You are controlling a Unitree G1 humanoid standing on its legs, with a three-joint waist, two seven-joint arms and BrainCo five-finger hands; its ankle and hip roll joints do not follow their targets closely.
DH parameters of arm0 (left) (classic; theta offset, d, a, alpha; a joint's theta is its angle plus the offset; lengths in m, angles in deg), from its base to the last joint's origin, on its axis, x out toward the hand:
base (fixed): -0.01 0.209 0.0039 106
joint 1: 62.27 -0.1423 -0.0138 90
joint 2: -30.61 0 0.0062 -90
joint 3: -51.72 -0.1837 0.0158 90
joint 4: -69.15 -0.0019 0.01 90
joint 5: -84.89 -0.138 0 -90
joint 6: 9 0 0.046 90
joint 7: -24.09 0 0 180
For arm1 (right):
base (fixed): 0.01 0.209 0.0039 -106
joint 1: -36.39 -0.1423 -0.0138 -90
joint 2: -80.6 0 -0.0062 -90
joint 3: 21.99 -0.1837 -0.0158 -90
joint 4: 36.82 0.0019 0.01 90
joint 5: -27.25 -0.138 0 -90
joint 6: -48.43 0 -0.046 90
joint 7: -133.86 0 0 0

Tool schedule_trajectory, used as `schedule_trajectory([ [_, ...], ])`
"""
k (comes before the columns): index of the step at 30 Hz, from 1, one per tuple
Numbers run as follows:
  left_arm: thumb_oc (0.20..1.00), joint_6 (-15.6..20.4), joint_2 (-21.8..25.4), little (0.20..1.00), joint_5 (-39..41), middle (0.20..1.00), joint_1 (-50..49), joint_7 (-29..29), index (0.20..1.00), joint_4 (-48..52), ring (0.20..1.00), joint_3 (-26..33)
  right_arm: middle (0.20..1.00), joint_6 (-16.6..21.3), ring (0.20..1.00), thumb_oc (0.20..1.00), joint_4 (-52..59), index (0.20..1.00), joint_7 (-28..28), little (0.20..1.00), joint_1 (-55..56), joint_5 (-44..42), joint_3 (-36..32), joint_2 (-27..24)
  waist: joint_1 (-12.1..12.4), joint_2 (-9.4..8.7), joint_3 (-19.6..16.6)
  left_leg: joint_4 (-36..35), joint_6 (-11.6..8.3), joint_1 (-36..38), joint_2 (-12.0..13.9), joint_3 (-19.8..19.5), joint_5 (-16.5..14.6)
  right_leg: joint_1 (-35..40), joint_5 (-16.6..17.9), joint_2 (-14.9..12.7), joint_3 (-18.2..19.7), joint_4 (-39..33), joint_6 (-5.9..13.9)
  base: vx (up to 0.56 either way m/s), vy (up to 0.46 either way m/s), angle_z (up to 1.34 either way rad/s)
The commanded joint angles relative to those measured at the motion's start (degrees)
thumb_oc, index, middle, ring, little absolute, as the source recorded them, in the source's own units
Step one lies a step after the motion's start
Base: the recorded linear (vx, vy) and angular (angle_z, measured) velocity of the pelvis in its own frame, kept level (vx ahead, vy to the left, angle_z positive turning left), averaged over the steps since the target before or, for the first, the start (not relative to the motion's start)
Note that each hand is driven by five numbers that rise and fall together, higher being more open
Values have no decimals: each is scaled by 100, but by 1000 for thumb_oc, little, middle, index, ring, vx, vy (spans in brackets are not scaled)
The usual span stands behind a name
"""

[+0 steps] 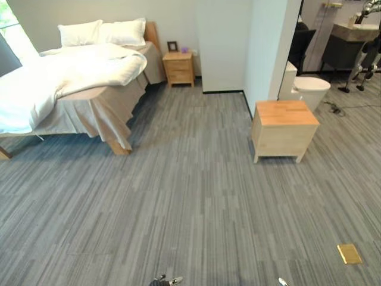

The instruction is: Making the bed.

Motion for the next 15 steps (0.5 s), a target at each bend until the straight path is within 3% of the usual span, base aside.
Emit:
schedule_trajectory([
  [1, 1000, 166, -77, 1000, -104, 1000, 413, 25, 1000, -265, 1000, 159, 1000, 50, 1000, 1000, -277, 1000, 34, 1000, -284, -17, 96, 66, -24, -359, 154, -707, -370, 281, -74, -232, 482, 1269, 878, -393, 134, -1568, 812, 0, 0, 0],
  [15, 1000, 216, -73, 1000, 244, 1000, 496, 5, 1000, -226, 1000, 239, 1000, 108, 1000, 1000, -187, 1000, 27, 1000, -376, -264, -26, 22, -49, -342, 147, -707, -356, 301, -98, -223, 451, 1278, 892, -416, 171, -1568, 822, 0, 0, 0],
])
